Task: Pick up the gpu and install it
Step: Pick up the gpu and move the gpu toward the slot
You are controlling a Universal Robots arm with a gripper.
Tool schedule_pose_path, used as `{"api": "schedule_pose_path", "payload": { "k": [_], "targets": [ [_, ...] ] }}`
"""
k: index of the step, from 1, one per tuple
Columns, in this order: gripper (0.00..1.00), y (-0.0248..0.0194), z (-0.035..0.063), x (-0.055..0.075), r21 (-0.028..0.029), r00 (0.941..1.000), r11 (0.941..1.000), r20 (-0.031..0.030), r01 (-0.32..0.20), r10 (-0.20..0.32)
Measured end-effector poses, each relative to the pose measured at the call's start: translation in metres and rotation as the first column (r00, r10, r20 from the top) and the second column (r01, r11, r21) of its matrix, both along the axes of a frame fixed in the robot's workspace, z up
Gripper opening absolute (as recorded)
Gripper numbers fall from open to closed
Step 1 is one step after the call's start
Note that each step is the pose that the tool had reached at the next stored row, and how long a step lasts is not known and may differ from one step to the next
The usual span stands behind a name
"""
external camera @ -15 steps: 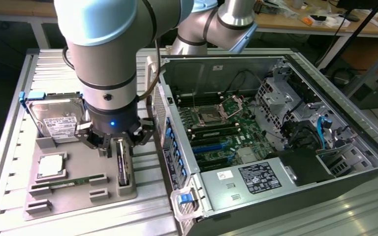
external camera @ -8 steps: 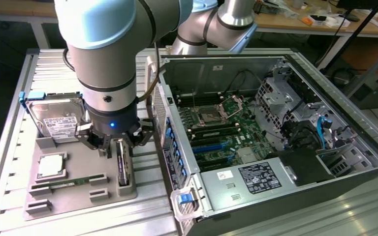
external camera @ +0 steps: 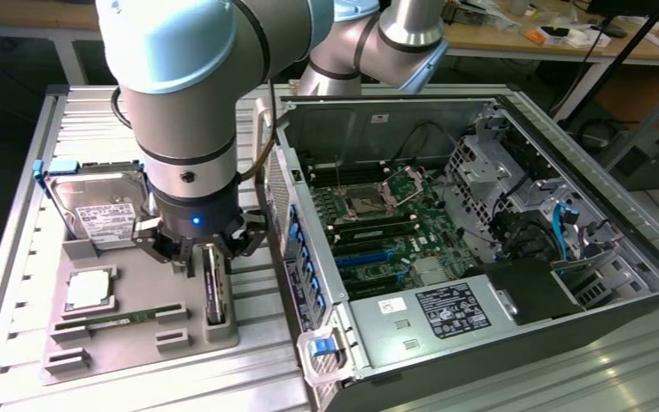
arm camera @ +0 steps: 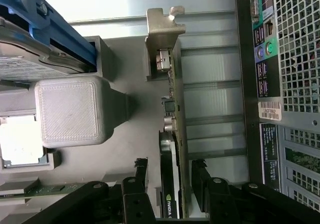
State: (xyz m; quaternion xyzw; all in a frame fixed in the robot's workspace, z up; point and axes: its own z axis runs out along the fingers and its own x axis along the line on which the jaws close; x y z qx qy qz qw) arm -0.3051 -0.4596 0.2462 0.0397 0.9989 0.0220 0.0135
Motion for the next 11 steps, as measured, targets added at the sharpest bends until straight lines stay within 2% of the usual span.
{"api": "schedule_pose_path", "payload": {
  "k": [1,2,5,6,11],
  "targets": [
    [0.56,0.0,0.0,0.0,0.0,1.0,1.0,0.0,0.0,0.0],
    [0.35,0.0,0.0,0.0,0.0001,1.0,1.0,0.0,0.0,0.0],
    [0.35,0.0,-0.0012,0.0,0.0001,1.0,1.0,0.0,0.0,0.0],
    [0.27,0.0,-0.0011,0.0,0.0,1.0,1.0,0.0,0.0,0.0],
    [0.27,0.0,-0.0012,0.0,0.0001,1.0,1.0,0.0,0.0,0.0]
  ]
}}
